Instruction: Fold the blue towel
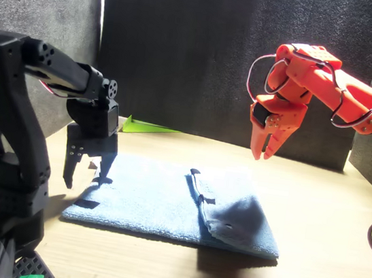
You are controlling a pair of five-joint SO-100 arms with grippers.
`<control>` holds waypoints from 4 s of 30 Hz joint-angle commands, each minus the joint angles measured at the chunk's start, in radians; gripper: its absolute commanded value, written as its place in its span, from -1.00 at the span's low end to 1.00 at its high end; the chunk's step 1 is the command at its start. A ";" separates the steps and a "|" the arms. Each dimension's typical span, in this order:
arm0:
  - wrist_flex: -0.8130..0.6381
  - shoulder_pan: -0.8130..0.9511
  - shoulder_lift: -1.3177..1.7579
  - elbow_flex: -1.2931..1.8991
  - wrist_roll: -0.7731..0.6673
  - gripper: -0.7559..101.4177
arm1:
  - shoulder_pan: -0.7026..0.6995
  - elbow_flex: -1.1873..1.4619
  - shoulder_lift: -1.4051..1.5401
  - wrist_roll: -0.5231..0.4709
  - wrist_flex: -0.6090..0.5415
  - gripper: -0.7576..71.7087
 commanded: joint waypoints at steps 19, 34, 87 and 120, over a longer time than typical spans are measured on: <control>0.094 -0.067 -0.107 -0.167 0.104 -0.99 | -0.054 0.005 0.117 0.011 0.025 -0.66; 0.170 -0.199 0.025 -0.261 0.176 -0.99 | -0.149 0.018 -0.063 0.164 0.021 -0.98; 0.841 -0.666 -0.911 -1.967 0.388 -0.99 | -0.219 0.178 -0.103 0.189 0.000 -0.98; 0.784 -0.798 -1.209 -2.287 0.545 -0.33 | -0.238 0.308 -0.023 0.183 -0.066 -0.98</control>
